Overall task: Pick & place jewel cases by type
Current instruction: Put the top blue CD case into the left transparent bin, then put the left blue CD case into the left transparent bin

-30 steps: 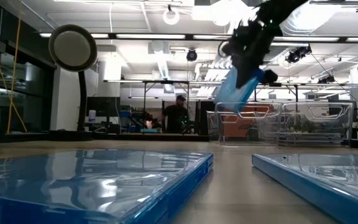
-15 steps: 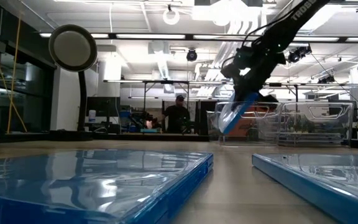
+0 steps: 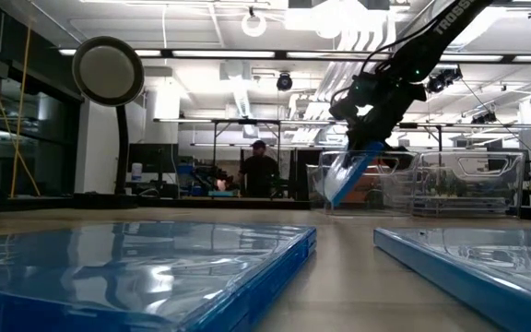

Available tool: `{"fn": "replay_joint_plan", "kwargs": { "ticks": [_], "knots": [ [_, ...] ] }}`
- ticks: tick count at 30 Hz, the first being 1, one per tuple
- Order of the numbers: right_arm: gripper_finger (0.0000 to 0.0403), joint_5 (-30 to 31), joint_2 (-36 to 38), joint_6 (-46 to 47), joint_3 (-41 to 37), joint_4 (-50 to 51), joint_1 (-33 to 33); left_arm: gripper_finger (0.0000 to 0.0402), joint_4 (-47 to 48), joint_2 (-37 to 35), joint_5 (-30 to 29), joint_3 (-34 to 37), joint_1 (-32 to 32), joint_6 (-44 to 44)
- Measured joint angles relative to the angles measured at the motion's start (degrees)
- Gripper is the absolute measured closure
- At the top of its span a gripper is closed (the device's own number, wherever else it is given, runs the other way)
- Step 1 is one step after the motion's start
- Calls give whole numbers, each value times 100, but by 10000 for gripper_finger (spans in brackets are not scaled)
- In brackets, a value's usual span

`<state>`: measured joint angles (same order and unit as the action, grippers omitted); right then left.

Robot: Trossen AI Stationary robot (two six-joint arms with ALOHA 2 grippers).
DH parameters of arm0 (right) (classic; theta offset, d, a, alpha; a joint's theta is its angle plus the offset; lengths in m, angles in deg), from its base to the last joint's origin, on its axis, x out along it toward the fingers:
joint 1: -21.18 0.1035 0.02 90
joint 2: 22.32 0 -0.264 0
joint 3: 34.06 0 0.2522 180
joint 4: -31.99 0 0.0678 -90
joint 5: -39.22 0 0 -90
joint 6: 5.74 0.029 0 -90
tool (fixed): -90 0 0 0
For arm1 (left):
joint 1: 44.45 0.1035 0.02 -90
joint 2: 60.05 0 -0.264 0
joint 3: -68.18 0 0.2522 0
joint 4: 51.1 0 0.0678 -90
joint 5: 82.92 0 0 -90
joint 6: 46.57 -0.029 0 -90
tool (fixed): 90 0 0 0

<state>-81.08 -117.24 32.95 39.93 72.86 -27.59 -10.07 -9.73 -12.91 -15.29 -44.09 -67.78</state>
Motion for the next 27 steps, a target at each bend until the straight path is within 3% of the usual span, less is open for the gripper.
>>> {"fn": "replay_joint_plan", "kwargs": {
  "ticks": [15,20,27],
  "knots": [
    [207,-106,132,-165,0,52,-127,285,125,0,5,0,0,16],
    [183,-101,616,-165,0,99,-393,285,125,0,6,0,0,46],
    [182,-22,1629,-222,0,115,-686,285,122,0,142,0,0,70]
  ]
}}
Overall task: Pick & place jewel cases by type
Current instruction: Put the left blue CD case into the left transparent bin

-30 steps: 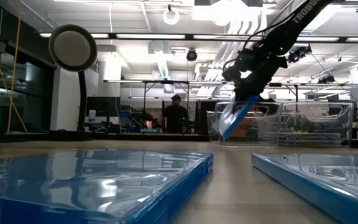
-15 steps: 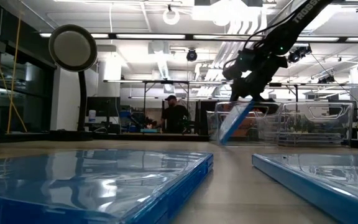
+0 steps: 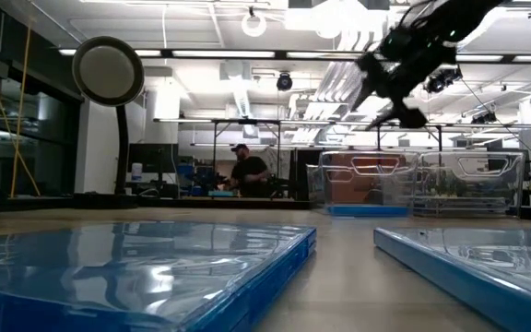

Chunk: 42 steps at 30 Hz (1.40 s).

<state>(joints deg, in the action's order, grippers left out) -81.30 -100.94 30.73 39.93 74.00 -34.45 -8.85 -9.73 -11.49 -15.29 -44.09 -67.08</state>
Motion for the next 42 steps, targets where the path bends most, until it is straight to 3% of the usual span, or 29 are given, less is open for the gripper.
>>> {"fn": "replay_joint_plan", "kwargs": {
  "ticks": [9,20,28,33,42],
  "knots": [
    [178,-4,1462,94,0,-26,158,285,10,0,-2,0,-2,69],
    [178,322,2785,251,4,279,1447,285,708,137,-4,2,-4,1561],
    [179,665,2961,65,7,844,3077,285,1105,773,26,7,-224,2668],
    [179,1214,2897,55,7,1287,4010,285,1061,1339,-19,7,-739,3422],
    [179,2056,2759,363,7,1507,5254,285,1081,2048,-627,7,-2001,5644]
  ]
}}
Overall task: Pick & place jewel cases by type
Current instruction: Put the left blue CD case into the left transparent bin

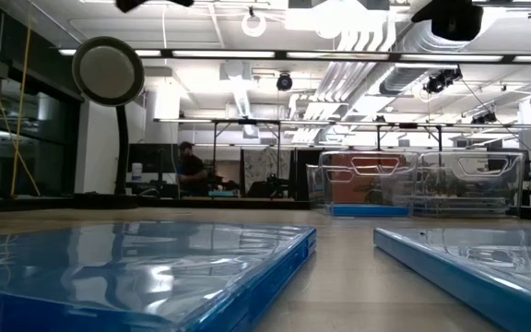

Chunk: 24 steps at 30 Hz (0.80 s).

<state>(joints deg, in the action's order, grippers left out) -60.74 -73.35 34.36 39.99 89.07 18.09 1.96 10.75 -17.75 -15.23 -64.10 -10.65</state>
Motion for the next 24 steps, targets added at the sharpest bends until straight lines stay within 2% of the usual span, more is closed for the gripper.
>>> {"fn": "replay_joint_plan", "kwargs": {
  "ticks": [6,12,18,24],
  "knots": [
    [179,639,-184,303,0,37,762,285,292,378,-739,-7,-1048,2140],
    [179,1301,-579,908,0,30,1527,285,736,872,-815,-7,-1919,4231],
    [179,1796,-1270,1672,0,-282,2186,285,731,1361,-766,-7,-2549,5321],
    [179,2182,-2265,2439,0,-1539,2645,285,652,1864,-711,-7,-3005,6077]
  ]
}}
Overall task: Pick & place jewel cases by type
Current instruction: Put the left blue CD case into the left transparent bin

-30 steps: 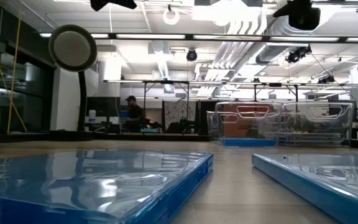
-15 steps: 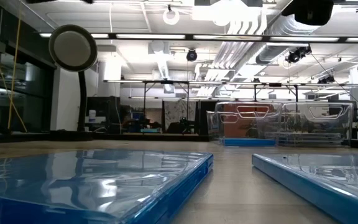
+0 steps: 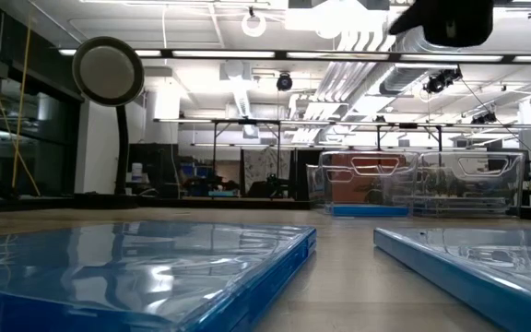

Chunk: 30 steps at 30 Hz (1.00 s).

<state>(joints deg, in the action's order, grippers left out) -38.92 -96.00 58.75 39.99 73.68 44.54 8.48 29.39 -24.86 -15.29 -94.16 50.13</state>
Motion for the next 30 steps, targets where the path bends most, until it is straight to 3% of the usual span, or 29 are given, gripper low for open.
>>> {"fn": "replay_joint_plan", "kwargs": {
  "ticks": [8,16,30],
  "knots": [
    [179,169,-1421,1122,0,-1769,248,285,-585,636,80,5,-209,166],
    [179,132,-2528,2164,-4,-2347,391,285,-734,1286,591,2,-156,316],
    [179,212,-2864,2868,-4,-2571,531,285,-940,1917,1172,7,409,364]
  ]
}}
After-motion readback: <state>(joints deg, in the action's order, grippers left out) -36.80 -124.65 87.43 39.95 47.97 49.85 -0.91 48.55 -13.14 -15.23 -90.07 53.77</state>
